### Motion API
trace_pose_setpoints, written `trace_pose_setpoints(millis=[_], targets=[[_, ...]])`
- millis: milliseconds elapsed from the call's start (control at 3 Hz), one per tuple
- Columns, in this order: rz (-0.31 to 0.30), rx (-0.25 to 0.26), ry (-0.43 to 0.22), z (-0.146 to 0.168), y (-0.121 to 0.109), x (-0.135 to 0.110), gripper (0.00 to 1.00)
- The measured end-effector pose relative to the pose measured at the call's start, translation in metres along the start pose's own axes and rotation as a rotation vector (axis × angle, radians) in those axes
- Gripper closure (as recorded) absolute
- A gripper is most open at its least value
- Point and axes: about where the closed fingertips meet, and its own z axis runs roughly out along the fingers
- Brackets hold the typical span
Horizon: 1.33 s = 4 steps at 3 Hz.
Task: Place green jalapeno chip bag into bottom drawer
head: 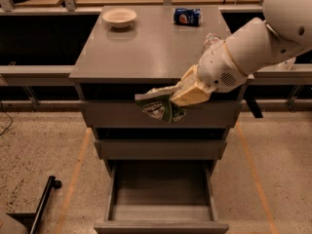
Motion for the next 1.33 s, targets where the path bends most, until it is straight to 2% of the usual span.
trace_pose_setpoints(millis=[333,667,1000,1333], targets=[[0.009,-0.017,-0.039,0.027,0.004,0.017,1.00],[0.061,-0.025,-0.080,0.069,0.012,0.061,1.00],[0.135,-0.039,-0.106,0.116,0.016,0.117,1.00],[0.230,-0.031,-0.129,0.154,0.006,0.169,1.00]])
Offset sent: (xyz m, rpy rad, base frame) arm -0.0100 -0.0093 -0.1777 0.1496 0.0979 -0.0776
